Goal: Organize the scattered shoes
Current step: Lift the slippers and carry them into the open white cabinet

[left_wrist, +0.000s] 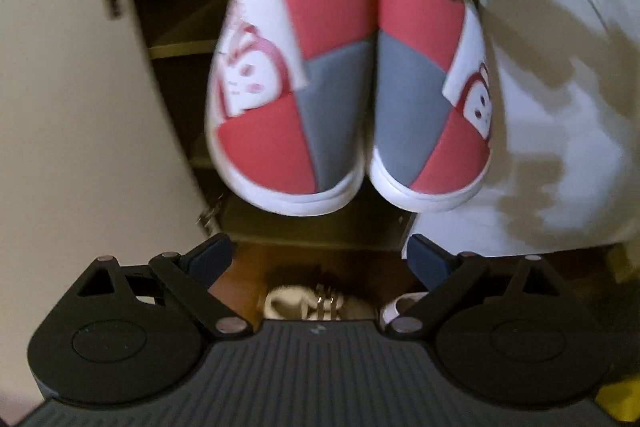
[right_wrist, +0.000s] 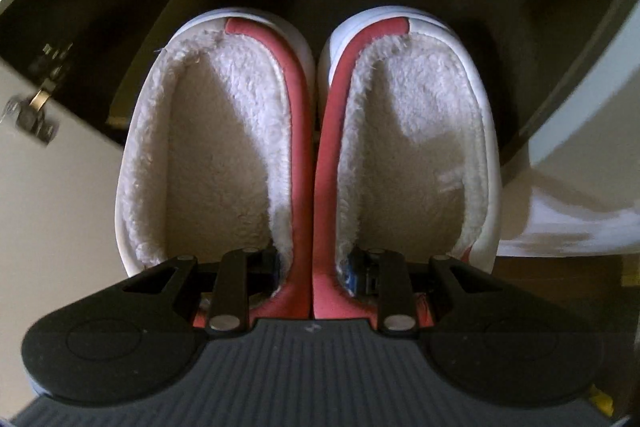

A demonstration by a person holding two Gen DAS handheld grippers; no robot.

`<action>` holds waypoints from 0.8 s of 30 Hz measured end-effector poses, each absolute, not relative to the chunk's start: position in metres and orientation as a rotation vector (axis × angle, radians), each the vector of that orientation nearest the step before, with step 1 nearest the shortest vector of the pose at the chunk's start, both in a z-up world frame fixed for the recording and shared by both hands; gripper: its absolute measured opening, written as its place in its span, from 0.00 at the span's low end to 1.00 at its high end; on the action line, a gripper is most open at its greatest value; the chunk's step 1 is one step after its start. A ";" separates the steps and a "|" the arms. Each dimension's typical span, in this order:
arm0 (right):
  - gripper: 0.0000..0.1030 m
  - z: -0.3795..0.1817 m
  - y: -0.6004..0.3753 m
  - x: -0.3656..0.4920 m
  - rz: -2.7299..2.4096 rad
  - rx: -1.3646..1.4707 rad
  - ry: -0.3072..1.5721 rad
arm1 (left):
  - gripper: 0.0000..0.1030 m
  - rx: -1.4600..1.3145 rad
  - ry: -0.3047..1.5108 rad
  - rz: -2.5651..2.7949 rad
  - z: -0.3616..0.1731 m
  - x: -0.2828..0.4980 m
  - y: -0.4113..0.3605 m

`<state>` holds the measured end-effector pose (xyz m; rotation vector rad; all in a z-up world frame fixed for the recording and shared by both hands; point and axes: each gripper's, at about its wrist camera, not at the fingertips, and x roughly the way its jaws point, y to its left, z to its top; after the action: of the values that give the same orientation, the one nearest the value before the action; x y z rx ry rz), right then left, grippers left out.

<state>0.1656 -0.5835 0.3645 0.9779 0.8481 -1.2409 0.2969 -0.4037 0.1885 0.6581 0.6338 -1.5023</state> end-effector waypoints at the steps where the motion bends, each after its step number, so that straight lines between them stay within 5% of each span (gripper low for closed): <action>1: 0.24 0.368 -0.587 0.167 -1.257 0.971 0.846 | 0.93 0.659 0.647 -1.514 0.179 0.299 -0.411; 24: 0.27 0.404 -0.601 0.173 -1.319 0.823 0.716 | 0.92 0.659 0.550 -1.585 0.153 0.328 -0.463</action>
<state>0.1732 -0.6011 0.4038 0.8232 0.7160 -1.3194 0.3284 -0.4633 0.1532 0.6589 0.5504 -1.5849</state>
